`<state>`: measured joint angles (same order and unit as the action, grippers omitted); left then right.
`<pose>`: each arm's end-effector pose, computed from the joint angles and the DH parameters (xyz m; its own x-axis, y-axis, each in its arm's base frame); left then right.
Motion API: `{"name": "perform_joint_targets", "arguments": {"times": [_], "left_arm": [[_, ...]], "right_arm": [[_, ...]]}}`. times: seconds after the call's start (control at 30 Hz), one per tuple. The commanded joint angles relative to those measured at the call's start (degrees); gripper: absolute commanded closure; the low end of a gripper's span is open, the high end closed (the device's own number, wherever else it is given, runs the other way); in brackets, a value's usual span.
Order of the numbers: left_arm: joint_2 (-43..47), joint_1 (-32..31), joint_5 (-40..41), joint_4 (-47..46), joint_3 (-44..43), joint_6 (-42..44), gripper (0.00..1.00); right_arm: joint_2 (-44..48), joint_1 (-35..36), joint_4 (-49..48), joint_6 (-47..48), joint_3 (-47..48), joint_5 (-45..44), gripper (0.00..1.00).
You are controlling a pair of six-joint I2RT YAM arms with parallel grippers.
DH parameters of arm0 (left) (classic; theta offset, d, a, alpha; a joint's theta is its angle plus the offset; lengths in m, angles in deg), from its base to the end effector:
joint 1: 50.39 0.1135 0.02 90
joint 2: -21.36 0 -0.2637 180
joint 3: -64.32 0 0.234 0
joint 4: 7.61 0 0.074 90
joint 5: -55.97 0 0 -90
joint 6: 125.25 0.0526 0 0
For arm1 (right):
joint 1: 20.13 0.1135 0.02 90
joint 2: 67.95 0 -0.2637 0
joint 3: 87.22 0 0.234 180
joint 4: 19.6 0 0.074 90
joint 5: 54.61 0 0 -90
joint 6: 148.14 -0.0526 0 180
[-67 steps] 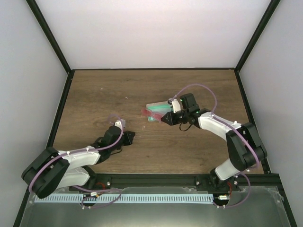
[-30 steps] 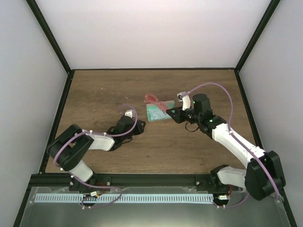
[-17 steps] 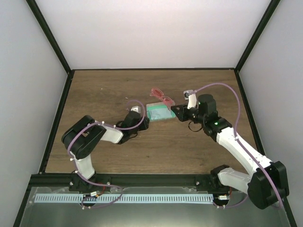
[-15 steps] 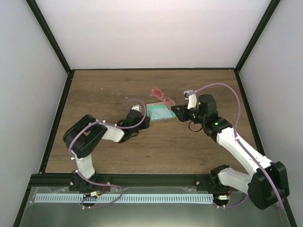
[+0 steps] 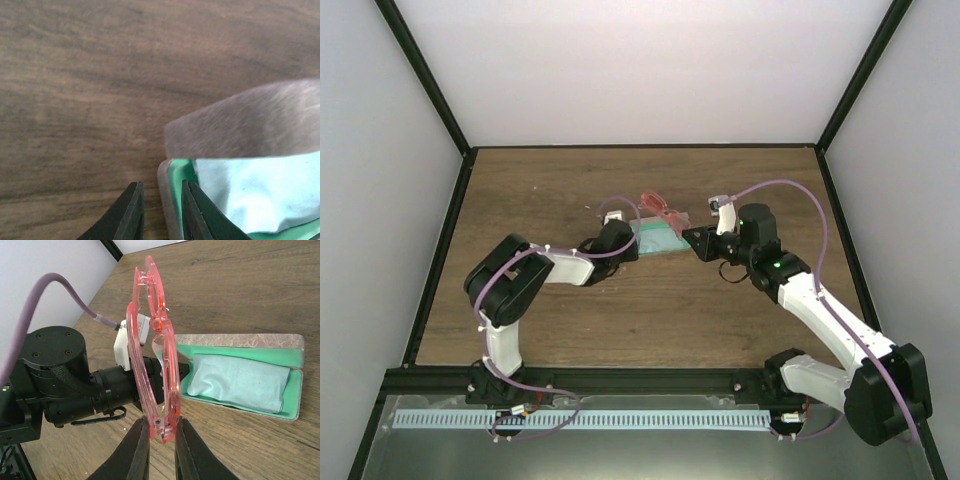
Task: Organize the sunglasses
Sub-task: Move the sunglasses case to the center of the board.
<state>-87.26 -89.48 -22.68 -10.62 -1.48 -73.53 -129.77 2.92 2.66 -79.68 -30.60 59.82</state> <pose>0.2955 -0.2267 0.1240 -0.7004 -0.2136 -0.6811 0.0853 0.9223 -0.3770 0.2093 0.1127 0.2685 -0.6495 0.0869 -0.7553 -0.4899 0.7119 0.5032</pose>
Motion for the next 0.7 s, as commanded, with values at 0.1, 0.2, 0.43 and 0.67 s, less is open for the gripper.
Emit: {"name": "perform_joint_targets", "arguments": {"times": [0.1,0.2,0.43,0.67], "left_arm": [[-1.5,0.0,0.0,3.1,0.4,2.2,0.82],[-2.7,-0.1,-0.6,3.1,0.1,2.8,0.83],[-4.1,0.1,0.7,5.7,-1.7,6.7,0.96],[-0.1,0.7,2.2,7.3,0.3,13.1,0.96]], "right_arm": [[1.1,-0.4,-1.1,-0.1,0.3,0.8,0.98],[1.1,-0.4,-1.4,-0.2,-0.1,1.0,0.98],[1.7,-0.3,-1.2,-0.4,-0.4,1.5,0.98],[2.6,-0.4,-0.9,-0.4,-0.4,2.2,0.98]]}}
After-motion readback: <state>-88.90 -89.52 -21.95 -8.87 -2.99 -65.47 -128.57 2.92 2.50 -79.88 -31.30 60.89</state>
